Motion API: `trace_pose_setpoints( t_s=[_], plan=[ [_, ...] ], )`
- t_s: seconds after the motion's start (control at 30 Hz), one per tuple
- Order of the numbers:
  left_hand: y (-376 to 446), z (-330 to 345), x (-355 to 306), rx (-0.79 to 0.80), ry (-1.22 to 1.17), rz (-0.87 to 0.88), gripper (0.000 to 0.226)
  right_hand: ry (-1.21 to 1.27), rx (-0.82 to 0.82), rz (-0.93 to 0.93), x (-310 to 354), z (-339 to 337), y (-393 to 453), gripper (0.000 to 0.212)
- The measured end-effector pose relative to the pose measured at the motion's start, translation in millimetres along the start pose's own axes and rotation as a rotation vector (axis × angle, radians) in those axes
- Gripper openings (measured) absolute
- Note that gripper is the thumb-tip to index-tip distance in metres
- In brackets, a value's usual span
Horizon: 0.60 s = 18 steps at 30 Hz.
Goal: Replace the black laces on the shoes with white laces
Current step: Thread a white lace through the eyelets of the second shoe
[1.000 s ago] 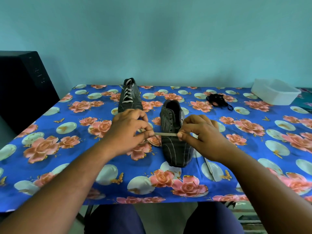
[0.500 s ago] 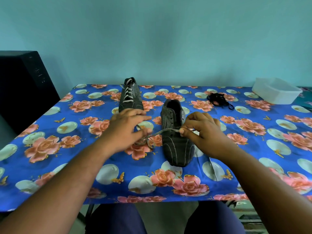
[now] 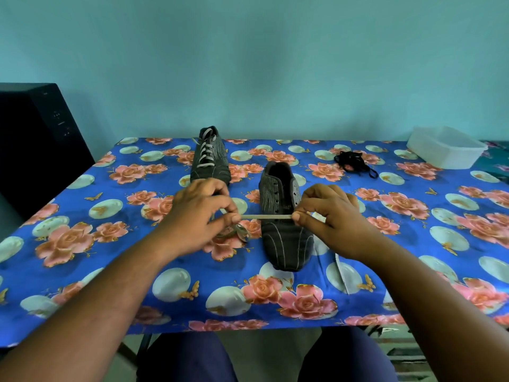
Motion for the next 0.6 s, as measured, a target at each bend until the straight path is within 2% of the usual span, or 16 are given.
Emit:
trace_pose_setpoints(
  t_s=[0.1, 0.23, 0.27, 0.33, 0.4, 0.43, 0.53, 0.6],
  plan=[
    [-11.2, 1.7, 39.8, 0.03, 0.02, -0.101, 0.042, -0.012, -0.022, 0.036, -11.4, -11.7, -4.7, 0.02],
    [-15.7, 11.5, 63.0, 0.145, 0.06, -0.21, 0.015, -0.029, -0.009, 0.052, -13.5, -10.0, -5.1, 0.013],
    [-14.1, 12.5, 60.6, 0.15, 0.085, -0.216, 0.019, -0.021, -0.012, 0.051, -11.3, -8.0, -4.2, 0.011],
    [-8.3, 8.8, 42.8, 0.115, 0.113, -0.201, 0.047, -0.017, -0.022, 0.032, -4.3, -3.9, -1.7, 0.011],
    [-0.8, 3.1, 8.1, 0.065, 0.049, -0.143, 0.076, -0.025, -0.017, 0.004, 4.2, 2.2, 1.6, 0.016],
    [2.5, 4.4, -11.0, 0.069, -0.003, -0.106, 0.079, -0.022, -0.015, -0.009, 8.6, 5.2, 3.2, 0.02],
    [10.9, 12.2, -53.7, 0.112, -0.085, -0.023, 0.059, -0.005, -0.023, -0.024, 19.6, 10.0, 7.2, 0.027],
    [16.0, 10.7, -60.4, 0.064, -0.099, -0.005, 0.039, -0.019, -0.037, -0.042, 25.0, 8.7, 8.0, 0.024]
  ],
)
Point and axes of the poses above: each hand's wrist, its own y-axis towards the middle knuckle, its own z-axis out of the palm, x = y × z, the point moved 10 cm from there along y, towards the middle knuckle, and after that the axes turned 14 degrees about y, right-handed, at the moved point
